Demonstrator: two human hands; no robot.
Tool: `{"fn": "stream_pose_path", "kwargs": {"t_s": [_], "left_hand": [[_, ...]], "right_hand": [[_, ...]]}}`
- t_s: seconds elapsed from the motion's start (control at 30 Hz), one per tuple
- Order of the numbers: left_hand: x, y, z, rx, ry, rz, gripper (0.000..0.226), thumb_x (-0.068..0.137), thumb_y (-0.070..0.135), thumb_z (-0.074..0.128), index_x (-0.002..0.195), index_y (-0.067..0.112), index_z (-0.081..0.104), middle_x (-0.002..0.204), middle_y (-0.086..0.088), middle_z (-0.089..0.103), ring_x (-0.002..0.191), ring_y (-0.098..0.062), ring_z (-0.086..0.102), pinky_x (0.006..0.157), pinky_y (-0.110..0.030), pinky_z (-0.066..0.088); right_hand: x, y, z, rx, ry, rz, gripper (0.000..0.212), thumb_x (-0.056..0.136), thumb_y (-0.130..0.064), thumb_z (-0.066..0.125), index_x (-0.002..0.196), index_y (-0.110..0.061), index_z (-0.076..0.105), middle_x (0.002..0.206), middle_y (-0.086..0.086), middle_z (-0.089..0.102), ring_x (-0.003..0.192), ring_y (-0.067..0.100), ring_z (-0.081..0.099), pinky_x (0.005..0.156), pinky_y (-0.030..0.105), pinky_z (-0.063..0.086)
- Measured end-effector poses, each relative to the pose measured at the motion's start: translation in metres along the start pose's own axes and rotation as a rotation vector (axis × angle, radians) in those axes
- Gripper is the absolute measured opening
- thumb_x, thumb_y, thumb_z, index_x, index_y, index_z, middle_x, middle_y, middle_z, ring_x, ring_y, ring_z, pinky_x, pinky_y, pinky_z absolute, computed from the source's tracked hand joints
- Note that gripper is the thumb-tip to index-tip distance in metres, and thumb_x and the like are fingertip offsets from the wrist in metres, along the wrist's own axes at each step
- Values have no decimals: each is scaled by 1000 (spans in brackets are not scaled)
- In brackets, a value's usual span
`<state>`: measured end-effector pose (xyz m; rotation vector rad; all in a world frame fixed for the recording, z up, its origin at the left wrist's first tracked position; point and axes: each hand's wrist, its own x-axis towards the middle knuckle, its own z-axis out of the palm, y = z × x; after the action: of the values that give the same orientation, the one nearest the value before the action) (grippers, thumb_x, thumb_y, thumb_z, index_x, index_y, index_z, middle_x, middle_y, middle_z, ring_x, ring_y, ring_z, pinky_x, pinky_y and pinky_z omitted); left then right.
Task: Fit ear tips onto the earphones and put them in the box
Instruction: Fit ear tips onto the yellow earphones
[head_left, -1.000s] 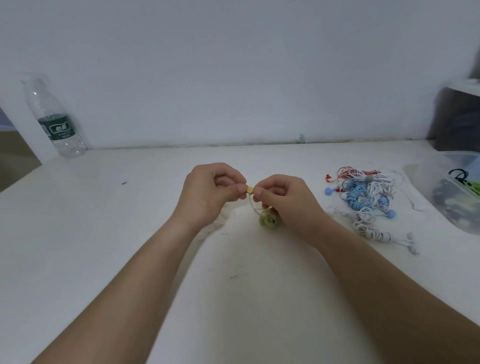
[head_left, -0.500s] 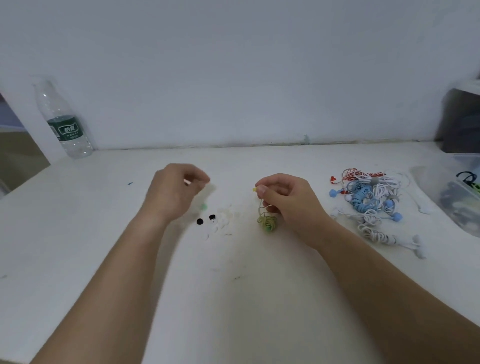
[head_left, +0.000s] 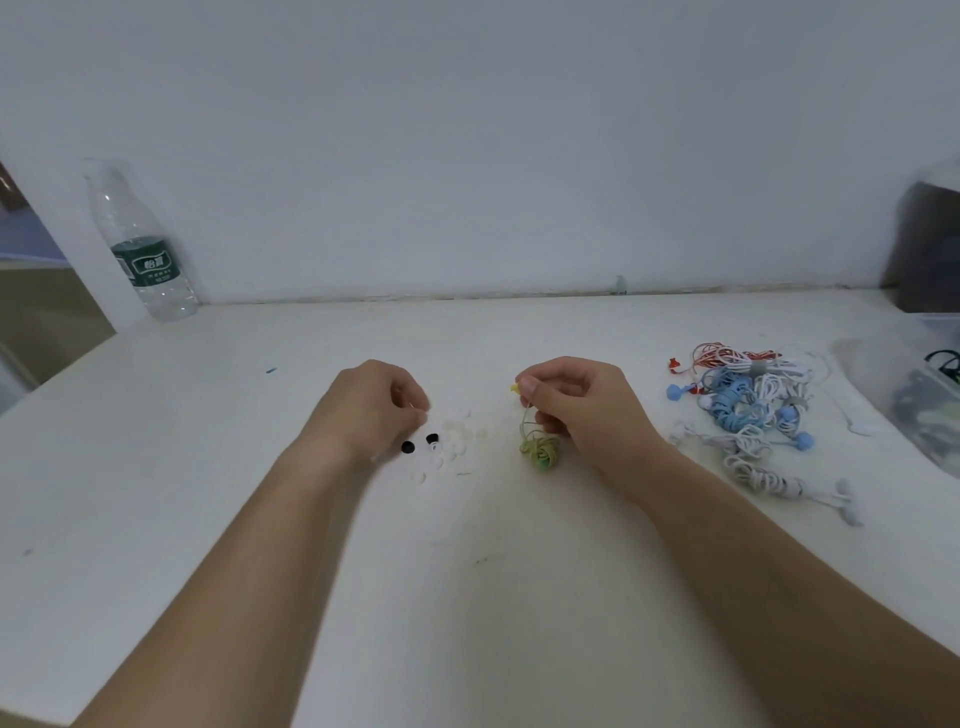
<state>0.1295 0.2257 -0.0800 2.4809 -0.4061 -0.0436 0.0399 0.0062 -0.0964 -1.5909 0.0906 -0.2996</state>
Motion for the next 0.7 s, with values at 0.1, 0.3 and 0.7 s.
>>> {"fn": "stream_pose_path", "kwargs": {"t_s": [0.1,0.3,0.7], "left_hand": [[-1,4,-2,-91,76,45,12,87,18,68,82,28,72,83,4,69,72,-9,66,57,-19,46],[-17,38,-2,-569,45,173,3,89,16,72,89,19,72,77,5,69,64,-9,61,61,-12,44],[-21,52,20,-779,-218,171,9,92,7,67,101,10,69,93,-7,77,74,-13,66,67,-23,47]], "right_hand": [[-1,-1,-1,7,-10,-2,8,92,-12,69,89,-7,75,71,4,68,58,12,53,61,21,47],[-4,-5,-8,49,-54,-3,9,93,-13,68,90,-10,76,74,8,68,62,19,52,63,28,48],[-7,-12,-13,84,-91,-42,17,94,-6,64,99,-16,77,83,5,72,69,14,60,73,35,53]]}}
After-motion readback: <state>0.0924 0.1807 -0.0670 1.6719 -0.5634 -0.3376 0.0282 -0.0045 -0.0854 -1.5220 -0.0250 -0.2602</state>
